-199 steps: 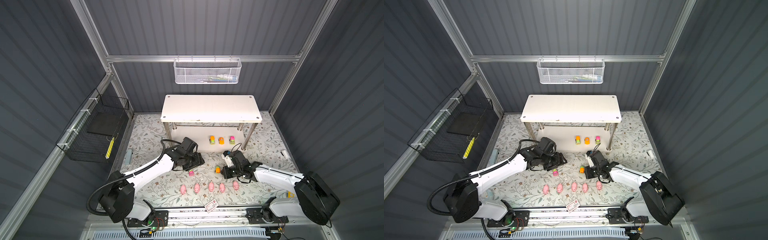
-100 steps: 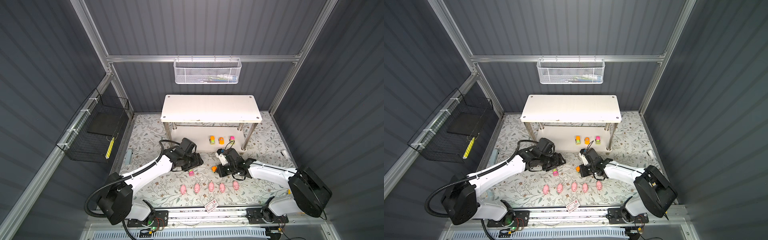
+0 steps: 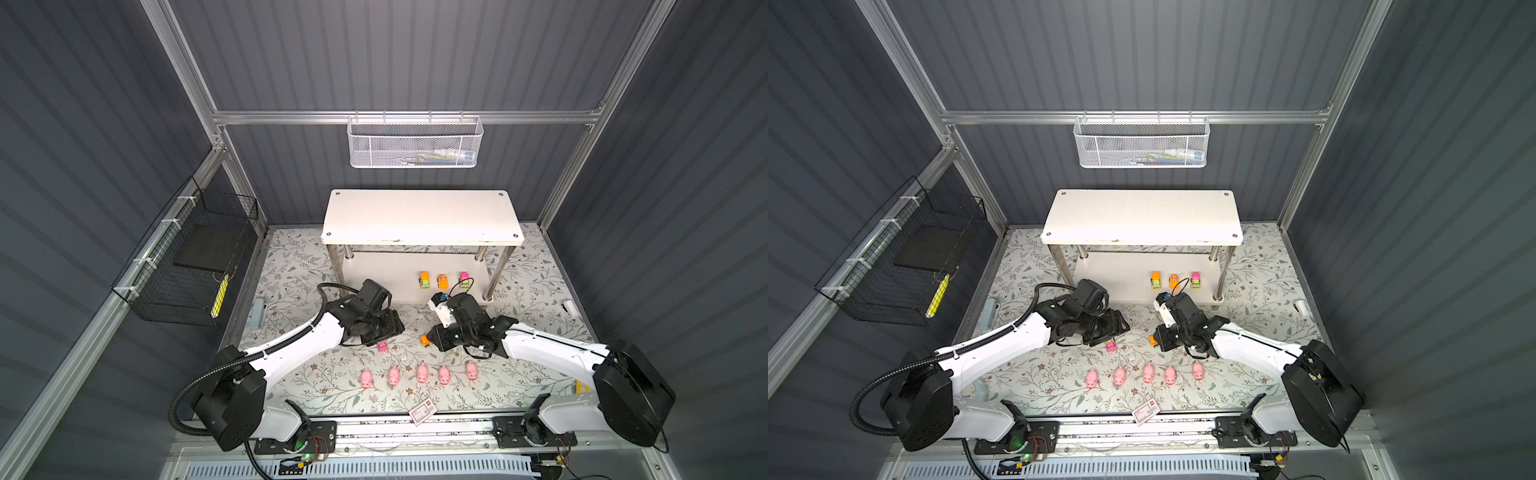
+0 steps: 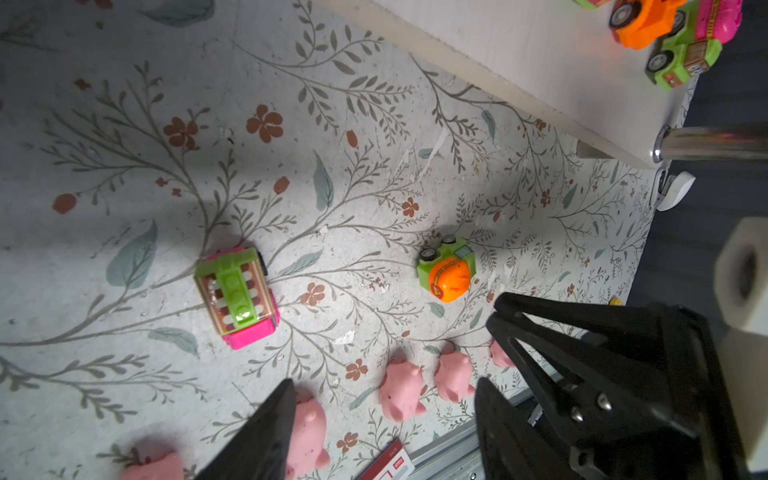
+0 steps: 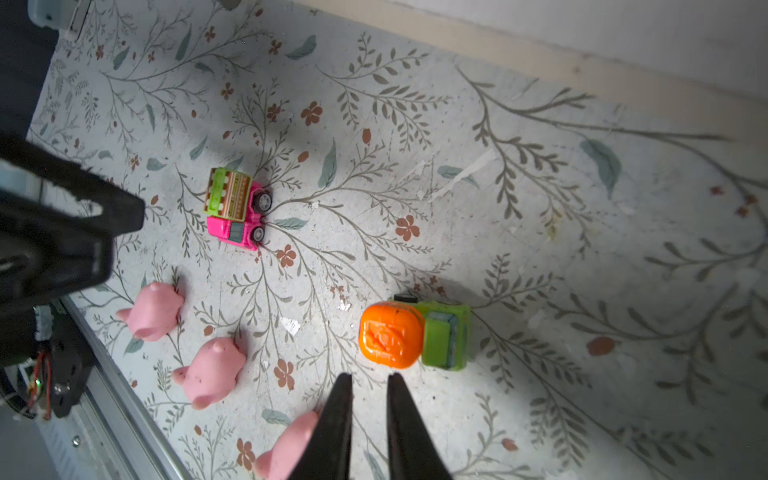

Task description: Place and organize the plastic toys onto the shelf

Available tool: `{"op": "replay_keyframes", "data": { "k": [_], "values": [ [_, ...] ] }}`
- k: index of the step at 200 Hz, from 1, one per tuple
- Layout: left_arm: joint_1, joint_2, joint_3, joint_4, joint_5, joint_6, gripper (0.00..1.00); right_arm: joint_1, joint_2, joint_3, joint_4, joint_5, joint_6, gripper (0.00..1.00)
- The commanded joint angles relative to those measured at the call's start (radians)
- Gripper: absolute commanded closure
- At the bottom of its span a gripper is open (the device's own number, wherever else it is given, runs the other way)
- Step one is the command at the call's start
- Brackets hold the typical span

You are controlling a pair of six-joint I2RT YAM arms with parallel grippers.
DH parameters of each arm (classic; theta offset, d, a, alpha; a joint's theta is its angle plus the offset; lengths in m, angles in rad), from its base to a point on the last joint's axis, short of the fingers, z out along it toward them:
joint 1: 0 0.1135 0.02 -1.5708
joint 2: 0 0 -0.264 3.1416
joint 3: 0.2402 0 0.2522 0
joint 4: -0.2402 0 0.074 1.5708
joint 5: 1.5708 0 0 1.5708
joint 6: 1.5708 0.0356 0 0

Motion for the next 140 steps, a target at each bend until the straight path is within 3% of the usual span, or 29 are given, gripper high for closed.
{"op": "replay_keyframes", "data": {
  "k": [1,26,74,140],
  "values": [
    [0.007,-0.016,-0.018,0.013,0.003,0.01,0.32,-0.004,-0.02,-0.036,-0.014,0.027,-0.016,0.66],
    [0.008,-0.011,-0.024,0.031,0.018,0.008,0.32,-0.044,0.002,-0.061,0.04,0.034,0.012,0.59],
    [0.007,-0.022,-0.051,0.047,0.029,-0.004,0.32,-0.078,0.076,-0.027,0.111,0.026,0.039,0.59],
    [0.006,-0.032,-0.068,0.062,0.029,-0.015,0.32,-0.101,0.161,0.014,0.142,-0.078,0.058,0.59]
  ]
}}
